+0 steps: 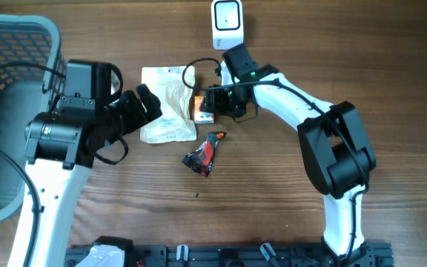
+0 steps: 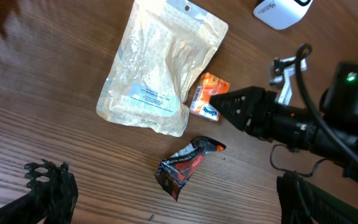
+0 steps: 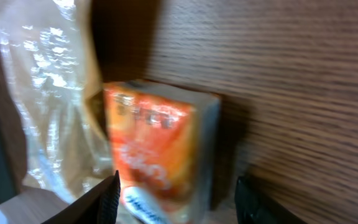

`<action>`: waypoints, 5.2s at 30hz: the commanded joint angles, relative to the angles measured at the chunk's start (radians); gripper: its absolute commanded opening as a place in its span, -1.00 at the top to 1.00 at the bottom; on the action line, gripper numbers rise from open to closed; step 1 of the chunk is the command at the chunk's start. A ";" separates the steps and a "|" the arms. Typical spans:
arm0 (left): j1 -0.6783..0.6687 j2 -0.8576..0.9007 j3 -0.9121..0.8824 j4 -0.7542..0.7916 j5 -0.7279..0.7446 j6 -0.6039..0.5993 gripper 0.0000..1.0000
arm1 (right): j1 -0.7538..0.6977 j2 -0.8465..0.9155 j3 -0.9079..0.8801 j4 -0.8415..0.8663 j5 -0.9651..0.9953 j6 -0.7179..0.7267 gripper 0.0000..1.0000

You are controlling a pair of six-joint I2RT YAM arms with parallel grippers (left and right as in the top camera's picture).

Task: Scan the item barcode
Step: 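Reach the right gripper to the orange tissue pack beside the clear bag, then grasp the orange tissue pack with the right gripper, then raise the orange tissue pack to the white scanner, then carry the orange pack to the right edge and release it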

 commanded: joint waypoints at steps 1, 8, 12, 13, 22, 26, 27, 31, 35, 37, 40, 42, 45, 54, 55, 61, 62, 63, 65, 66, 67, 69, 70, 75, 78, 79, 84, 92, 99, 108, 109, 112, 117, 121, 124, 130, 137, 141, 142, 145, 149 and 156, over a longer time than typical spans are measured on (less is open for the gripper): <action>0.005 -0.002 0.009 0.002 0.011 0.015 -1.00 | 0.002 0.024 -0.045 0.053 0.033 0.049 -0.13; 0.005 -0.002 0.009 0.002 0.011 0.015 -1.00 | -0.006 0.024 -0.060 0.094 0.045 0.056 0.71; 0.005 -0.002 0.009 0.002 0.011 0.015 -1.00 | -0.070 0.012 -0.038 0.092 -0.103 0.053 0.91; 0.005 -0.002 0.009 0.002 0.011 0.015 -1.00 | -0.094 0.003 -0.038 0.088 -0.138 0.051 0.91; 0.005 -0.002 0.009 0.002 0.011 0.015 -1.00 | -0.200 -0.021 -0.038 -0.119 -0.096 -0.234 0.23; 0.005 -0.002 0.009 0.002 0.011 0.015 -1.00 | -0.200 -0.021 -0.038 -0.129 -0.054 -0.234 -0.13; 0.005 -0.002 0.009 0.002 0.011 0.015 -1.00 | -0.200 -0.021 -0.038 -0.126 -0.055 -0.234 -0.15; 0.005 -0.002 0.009 0.002 0.011 0.015 -1.00 | -0.200 -0.021 -0.038 -0.117 -0.093 -0.233 -0.24; 0.005 -0.002 0.009 0.002 0.011 0.015 -1.00 | -0.187 -0.019 -0.044 -0.117 -0.093 -0.230 -0.21; 0.005 -0.002 0.009 0.002 0.011 0.015 -1.00 | -0.169 -0.016 -0.046 -0.110 -0.092 -0.223 -0.09; 0.005 -0.002 0.009 0.002 0.011 0.015 -1.00 | -0.139 -0.009 -0.046 -0.102 -0.071 -0.199 0.26; 0.005 -0.002 0.009 0.002 0.011 0.015 -1.00 | -0.129 -0.009 -0.046 -0.096 -0.046 -0.174 0.89; 0.005 -0.002 0.009 0.002 0.011 0.015 -1.00 | -0.134 -0.013 -0.039 -0.085 -0.046 -0.175 0.91; 0.005 -0.002 0.009 0.002 0.011 0.015 -1.00 | -0.195 -0.130 0.167 -0.222 -0.024 -0.378 0.91; 0.005 -0.002 0.009 0.002 0.011 0.015 -1.00 | -0.195 -0.144 0.183 -0.232 -0.024 -0.407 0.91; 0.005 -0.002 0.009 0.002 0.011 0.015 -1.00 | -0.195 -0.203 0.192 -0.269 -0.287 -0.536 0.91; 0.005 -0.002 0.009 0.002 0.011 0.015 -1.00 | -0.195 -0.203 0.192 -0.283 -0.371 -0.574 0.91; 0.005 -0.002 0.009 0.002 0.011 0.015 -1.00 | -0.195 -0.203 0.192 -0.292 -0.427 -0.597 0.91; 0.005 -0.002 0.009 0.002 0.011 0.015 -1.00 | -0.195 -0.203 0.192 -0.311 -0.530 -0.640 0.91; 0.005 -0.002 0.009 0.002 0.011 0.015 -1.00 | -0.195 -0.203 0.192 -0.313 -0.550 -0.644 0.91; 0.005 -0.002 0.009 0.002 0.011 0.015 -1.00 | -0.195 -0.203 0.192 -0.312 -0.549 -0.644 0.91; 0.005 -0.002 0.009 0.002 0.011 0.015 -1.00 | -0.195 -0.203 0.192 -0.312 -0.549 -0.643 0.91; 0.005 -0.002 0.009 0.002 0.011 0.015 -1.00 | -0.195 -0.203 0.192 -0.312 -0.549 -0.643 0.91; 0.005 -0.002 0.009 0.002 0.011 0.015 -1.00 | -0.195 -0.203 0.192 -0.283 -0.275 -0.458 0.91; 0.005 -0.002 0.009 0.002 0.011 0.015 -1.00 | -0.192 -0.203 0.192 -0.236 0.126 -0.354 0.91; 0.005 -0.002 0.009 0.002 0.011 0.015 -1.00 | -0.190 -0.203 0.193 -0.217 0.216 -0.354 0.91; 0.005 -0.002 0.009 0.002 0.011 0.015 -1.00 | -0.161 -0.202 0.198 0.000 0.712 -0.385 0.91; 0.005 -0.002 0.009 0.002 0.011 0.015 -1.00 | -0.116 -0.158 0.198 0.492 0.718 -0.740 0.91; 0.005 -0.002 0.009 0.002 0.011 0.015 -1.00 | -0.068 -0.008 0.198 0.665 0.600 -1.320 0.91; 0.005 -0.002 0.009 0.002 0.011 0.015 -1.00 | -0.042 0.089 0.198 0.770 0.679 -1.433 0.91; 0.005 -0.002 0.009 0.002 0.011 0.015 -1.00 | -0.042 0.092 0.198 0.767 0.679 -1.425 0.91; 0.005 -0.002 0.009 0.002 0.011 0.015 -1.00 | -0.045 0.093 0.198 0.771 0.679 -1.334 0.91; 0.005 -0.002 0.009 0.002 0.011 0.015 -1.00 | -0.060 0.093 0.198 0.765 0.687 -1.241 0.91; 0.005 -0.002 0.009 0.002 0.011 0.015 -1.00 | -0.093 0.092 0.198 0.793 0.814 -0.999 0.91; 0.005 -0.002 0.009 0.002 0.011 0.015 -1.00 | -0.148 0.066 0.198 0.767 0.857 -0.744 0.91; 0.005 -0.002 0.009 0.002 0.011 0.015 -1.00 | -0.333 -0.053 0.198 0.559 0.848 -0.343 0.91; 0.005 -0.002 0.009 0.002 0.011 0.015 -1.00 | -0.610 -0.086 0.196 0.200 0.863 -0.043 0.91; 0.005 -0.002 0.009 0.002 0.011 0.015 -1.00 | -0.758 -0.085 0.174 0.129 0.855 0.001 0.91; 0.005 -0.002 0.009 0.002 0.011 0.015 -1.00 | -0.803 -0.085 0.157 0.125 0.855 -0.003 0.91; 0.005 -0.002 0.009 0.002 0.011 0.015 -1.00 | -0.873 -0.084 0.121 0.126 0.870 -0.022 0.91; 0.005 -0.002 0.009 0.002 0.011 0.015 -1.00 | -0.955 -0.076 0.069 0.155 0.862 -0.025 0.92; 0.005 -0.002 0.009 0.002 0.011 0.015 -1.00 | -1.014 -0.058 0.047 0.151 0.862 -0.029 0.50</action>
